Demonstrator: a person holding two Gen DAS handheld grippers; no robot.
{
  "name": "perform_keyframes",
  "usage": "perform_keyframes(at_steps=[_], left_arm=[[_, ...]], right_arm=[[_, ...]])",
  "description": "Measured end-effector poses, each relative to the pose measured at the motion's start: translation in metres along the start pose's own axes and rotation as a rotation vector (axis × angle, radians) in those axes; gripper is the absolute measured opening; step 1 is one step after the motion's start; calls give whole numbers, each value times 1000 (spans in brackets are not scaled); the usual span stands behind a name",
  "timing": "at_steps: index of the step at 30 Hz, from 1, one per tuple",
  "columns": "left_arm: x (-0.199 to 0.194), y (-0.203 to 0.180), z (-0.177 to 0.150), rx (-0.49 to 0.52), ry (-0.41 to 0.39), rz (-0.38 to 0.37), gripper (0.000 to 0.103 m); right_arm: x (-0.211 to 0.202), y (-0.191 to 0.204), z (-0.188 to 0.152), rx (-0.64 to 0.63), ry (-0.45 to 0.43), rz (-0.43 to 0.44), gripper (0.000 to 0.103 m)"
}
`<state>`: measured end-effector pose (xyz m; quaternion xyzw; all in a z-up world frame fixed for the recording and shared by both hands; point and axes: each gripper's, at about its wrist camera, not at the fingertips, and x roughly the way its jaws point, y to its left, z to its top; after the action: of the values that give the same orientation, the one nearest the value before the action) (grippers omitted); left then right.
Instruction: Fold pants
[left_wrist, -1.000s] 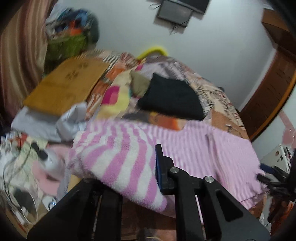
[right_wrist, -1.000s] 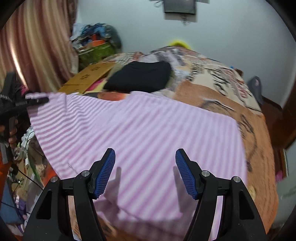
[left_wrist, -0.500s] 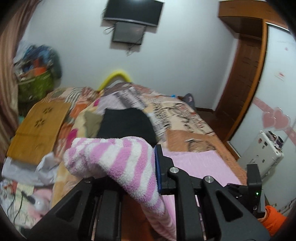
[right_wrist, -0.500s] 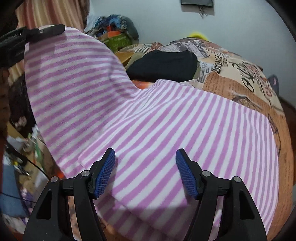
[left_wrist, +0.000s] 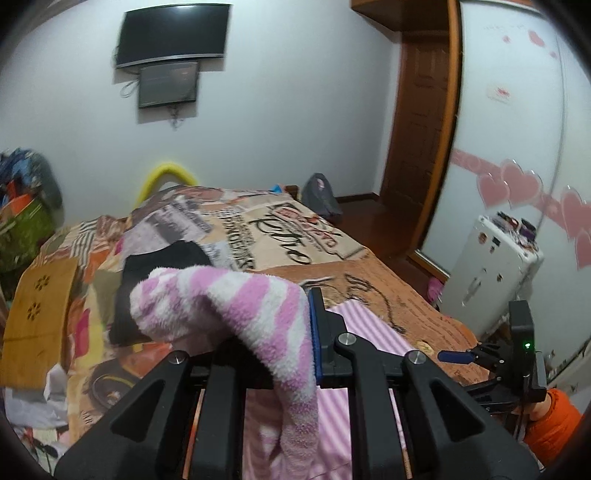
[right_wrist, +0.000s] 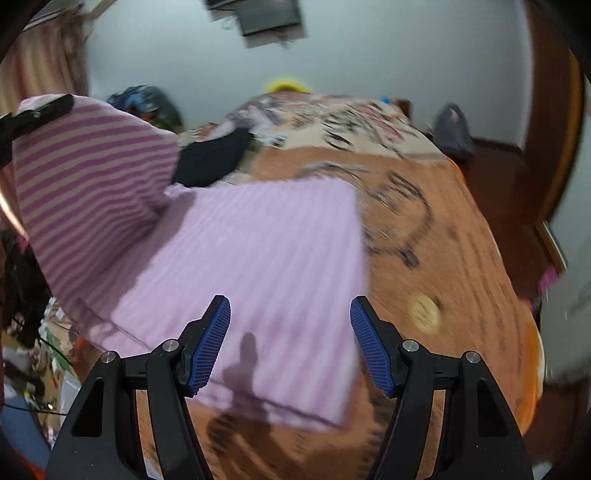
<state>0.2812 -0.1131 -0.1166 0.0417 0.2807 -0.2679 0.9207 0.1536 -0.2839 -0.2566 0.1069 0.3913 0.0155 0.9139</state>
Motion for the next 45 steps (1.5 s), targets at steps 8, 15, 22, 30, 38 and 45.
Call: perform_keyframes(at_steps=[8,15,22,30,38,45], left_arm=[[44,-66,-14,111,112,-60,13],[93,-123,-62,226,292,-127,13],[116,-151,-112,262,416,-131,33],[79,-141,-101,167,388,-197,56],[26,-73,-64,67,238,-90,56],[57,2,-68,48,308,111,56]], right_arm=[[10,-20,-31,97,50,49,64],[-17,-34,-34,121,-6,30,64],[-51,-64,-42,209,-66,-40,64],[-75,-68,-35,202,-107,-80,64],[-74,-43,-18,130,-152,-51,64],[-40,-35,-22,118,-82,-43,64]])
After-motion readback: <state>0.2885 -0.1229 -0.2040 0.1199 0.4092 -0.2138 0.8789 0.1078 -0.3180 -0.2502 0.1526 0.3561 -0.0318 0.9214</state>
